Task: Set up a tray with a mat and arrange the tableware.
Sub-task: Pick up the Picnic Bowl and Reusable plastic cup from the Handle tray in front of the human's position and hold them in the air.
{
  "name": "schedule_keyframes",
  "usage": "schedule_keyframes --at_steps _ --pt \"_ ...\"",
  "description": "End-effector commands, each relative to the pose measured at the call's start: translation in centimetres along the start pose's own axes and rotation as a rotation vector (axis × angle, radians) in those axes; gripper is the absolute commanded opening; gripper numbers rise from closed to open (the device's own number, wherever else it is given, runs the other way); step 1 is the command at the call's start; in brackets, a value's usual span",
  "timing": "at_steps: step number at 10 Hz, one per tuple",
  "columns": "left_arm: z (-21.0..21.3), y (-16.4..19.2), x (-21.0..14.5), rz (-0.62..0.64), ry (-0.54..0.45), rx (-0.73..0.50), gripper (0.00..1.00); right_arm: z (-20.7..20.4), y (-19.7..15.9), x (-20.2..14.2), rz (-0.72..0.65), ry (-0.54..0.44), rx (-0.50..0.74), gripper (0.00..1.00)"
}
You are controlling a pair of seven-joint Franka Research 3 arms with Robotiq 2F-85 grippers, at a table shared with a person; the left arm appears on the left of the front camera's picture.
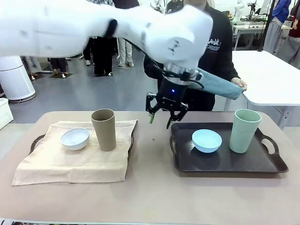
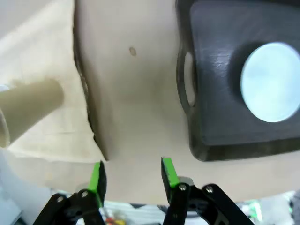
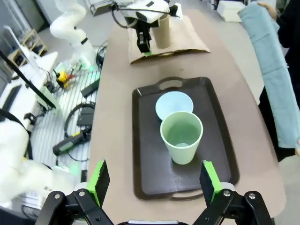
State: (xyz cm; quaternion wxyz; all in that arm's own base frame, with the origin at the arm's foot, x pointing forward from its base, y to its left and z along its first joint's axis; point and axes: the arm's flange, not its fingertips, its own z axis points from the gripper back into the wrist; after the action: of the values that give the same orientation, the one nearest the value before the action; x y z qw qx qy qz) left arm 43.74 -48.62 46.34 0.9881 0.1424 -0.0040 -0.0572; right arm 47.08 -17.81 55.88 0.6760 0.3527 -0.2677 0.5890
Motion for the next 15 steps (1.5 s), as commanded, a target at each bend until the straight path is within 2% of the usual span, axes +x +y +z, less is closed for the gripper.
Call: schedule_keyframes --at_steps 1,5,6,8,10,11,12,13,15 --pt "3.8 3.6 -2.2 -0.026 -0.092 -0.05 0.63 0.9 1.1 0.6 -0.06 -0.025 -0.005 1.0" --pt "3.8 3.6 -2.2 -0.026 -0.092 -0.05 0.63 0.9 1.1 0.6 -0.06 -0.025 -0.005 1.0" --pt "5.7 3.4 -1.5 -0.013 -0.09 -0.038 0.63 1.0 1.0 0.0 -0.036 -0.007 -0.003 1.0" --pt "5.4 3.2 -0.9 -0.067 -0.169 -0.206 0.63 -0.9 -1.8 -1.0 0.157 -0.145 0.139 1.0" --pt "5.4 1.6 -0.5 -0.158 -0.258 -0.36 0.63 -2.5 -3.5 -2.5 0.295 -0.166 0.214 1.0" --pt "5.1 0.2 0.1 -0.173 -0.264 -0.384 0.63 -3.0 -4.1 -2.9 0.322 -0.186 0.226 1.0" --pt "4.8 -0.7 0.3 -0.166 -0.249 -0.329 0.63 -3.3 -2.2 -1.8 0.215 -0.141 0.15 1.0" --pt "7.1 0.3 0.4 -0.119 -0.269 -0.333 0.63 -3.3 -2.2 -1.8 0.215 -0.141 0.15 1.0" --pt "7.1 0.3 0.4 -0.119 -0.269 -0.333 0.63 -3.9 -3.2 -2.7 0.262 -0.16 0.181 1.0"
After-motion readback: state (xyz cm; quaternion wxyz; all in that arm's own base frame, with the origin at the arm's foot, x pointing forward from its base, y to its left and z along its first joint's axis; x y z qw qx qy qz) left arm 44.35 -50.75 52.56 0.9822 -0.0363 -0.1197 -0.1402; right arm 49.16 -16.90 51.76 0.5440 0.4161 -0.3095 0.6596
